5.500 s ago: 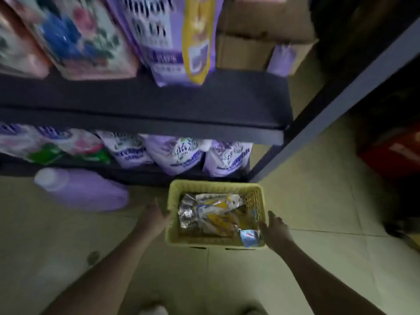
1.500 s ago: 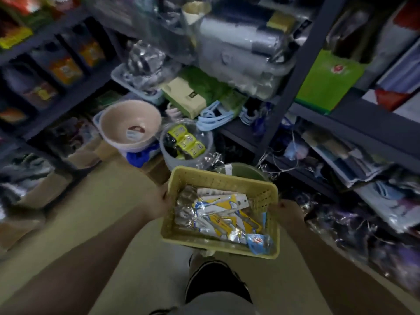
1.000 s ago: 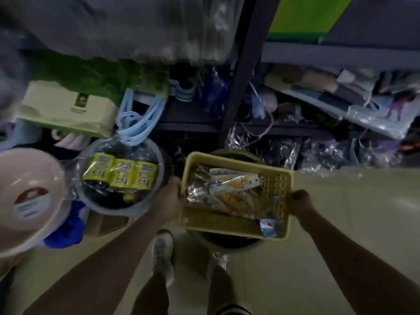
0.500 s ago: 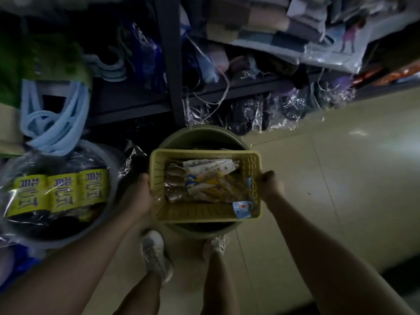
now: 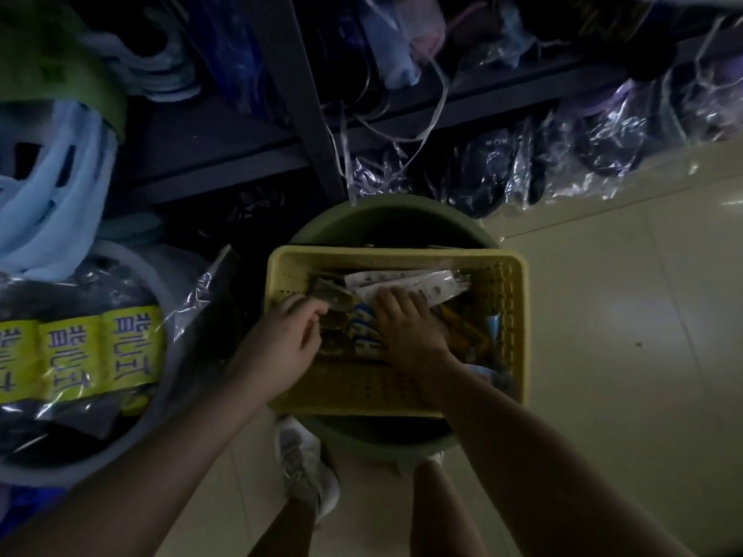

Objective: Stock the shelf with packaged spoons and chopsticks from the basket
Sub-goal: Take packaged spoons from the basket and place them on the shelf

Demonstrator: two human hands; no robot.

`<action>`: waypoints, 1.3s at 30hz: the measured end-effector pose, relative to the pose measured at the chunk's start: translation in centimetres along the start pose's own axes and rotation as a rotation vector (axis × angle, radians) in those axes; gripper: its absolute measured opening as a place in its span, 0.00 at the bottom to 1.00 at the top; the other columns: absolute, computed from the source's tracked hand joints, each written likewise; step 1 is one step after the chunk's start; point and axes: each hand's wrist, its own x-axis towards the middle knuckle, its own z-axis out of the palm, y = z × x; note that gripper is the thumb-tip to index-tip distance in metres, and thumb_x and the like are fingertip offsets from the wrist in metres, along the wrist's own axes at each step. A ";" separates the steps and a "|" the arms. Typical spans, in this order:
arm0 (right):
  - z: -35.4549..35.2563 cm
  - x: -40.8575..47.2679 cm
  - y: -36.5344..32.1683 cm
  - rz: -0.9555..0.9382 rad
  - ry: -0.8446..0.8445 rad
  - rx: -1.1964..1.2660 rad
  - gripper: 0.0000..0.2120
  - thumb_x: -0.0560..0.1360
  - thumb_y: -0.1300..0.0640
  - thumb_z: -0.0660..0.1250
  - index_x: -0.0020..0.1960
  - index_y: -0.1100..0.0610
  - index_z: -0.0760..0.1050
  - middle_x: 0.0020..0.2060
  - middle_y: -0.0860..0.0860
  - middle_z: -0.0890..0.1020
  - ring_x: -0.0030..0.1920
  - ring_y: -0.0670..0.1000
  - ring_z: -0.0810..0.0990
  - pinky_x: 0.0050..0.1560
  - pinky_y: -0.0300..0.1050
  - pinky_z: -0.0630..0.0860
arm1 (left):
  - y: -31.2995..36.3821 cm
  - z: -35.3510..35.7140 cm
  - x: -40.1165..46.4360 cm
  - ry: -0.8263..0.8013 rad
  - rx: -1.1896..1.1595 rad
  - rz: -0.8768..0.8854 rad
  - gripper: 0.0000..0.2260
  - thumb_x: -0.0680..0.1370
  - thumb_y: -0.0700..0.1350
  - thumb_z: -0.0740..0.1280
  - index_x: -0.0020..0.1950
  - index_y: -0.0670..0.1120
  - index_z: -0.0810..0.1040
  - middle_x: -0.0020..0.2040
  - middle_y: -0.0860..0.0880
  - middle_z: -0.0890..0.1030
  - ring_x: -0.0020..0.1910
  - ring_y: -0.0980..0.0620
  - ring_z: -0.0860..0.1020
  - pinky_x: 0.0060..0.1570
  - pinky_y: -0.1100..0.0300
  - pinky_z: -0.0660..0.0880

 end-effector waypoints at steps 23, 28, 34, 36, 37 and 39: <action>-7.2 -4.2 4.2 0.018 0.068 0.932 0.04 0.77 0.58 0.64 0.45 0.55 0.77 0.40 0.52 0.80 0.43 0.53 0.80 0.46 0.51 0.76 | 7.4 1.5 -0.4 -0.050 -1.251 -0.856 0.20 0.64 0.61 0.71 0.48 0.49 0.77 0.55 0.46 0.80 0.55 0.48 0.78 0.57 0.51 0.74; -9.1 -6.6 3.6 0.099 0.019 1.477 0.05 0.77 0.62 0.62 0.47 0.59 0.77 0.39 0.53 0.84 0.40 0.49 0.82 0.42 0.45 0.80 | 9.3 1.2 -0.5 0.058 -1.498 -0.847 0.16 0.70 0.52 0.70 0.55 0.48 0.78 0.52 0.47 0.83 0.47 0.52 0.81 0.38 0.62 0.77; -11.0 -8.1 -0.6 -0.031 -0.187 1.365 0.07 0.80 0.59 0.57 0.48 0.59 0.73 0.38 0.52 0.79 0.39 0.48 0.79 0.42 0.43 0.77 | 8.3 -0.1 -2.7 0.126 -1.282 -0.753 0.15 0.71 0.51 0.70 0.56 0.49 0.77 0.54 0.44 0.82 0.51 0.43 0.80 0.47 0.47 0.78; -9.7 -6.8 -0.9 0.073 -0.128 1.152 0.07 0.80 0.56 0.57 0.48 0.56 0.72 0.45 0.53 0.79 0.45 0.50 0.79 0.50 0.47 0.78 | 6.7 -0.6 -3.1 0.122 -1.186 -0.726 0.15 0.72 0.51 0.68 0.58 0.50 0.74 0.55 0.46 0.80 0.53 0.45 0.79 0.46 0.52 0.76; -9.1 -6.1 -0.4 0.136 -0.061 1.035 0.06 0.79 0.55 0.57 0.49 0.53 0.72 0.50 0.54 0.79 0.49 0.51 0.79 0.52 0.49 0.78 | 5.9 -0.8 -3.3 0.114 -1.112 -0.675 0.15 0.73 0.51 0.68 0.58 0.50 0.73 0.55 0.48 0.80 0.53 0.48 0.78 0.47 0.54 0.75; -7.8 -4.7 1.2 0.162 0.082 0.631 0.11 0.79 0.54 0.58 0.60 0.54 0.70 0.63 0.56 0.73 0.61 0.54 0.74 0.59 0.51 0.74 | 4.5 -1.3 -3.4 0.088 -0.965 -0.566 0.17 0.72 0.52 0.68 0.59 0.49 0.74 0.55 0.50 0.80 0.54 0.51 0.78 0.52 0.54 0.73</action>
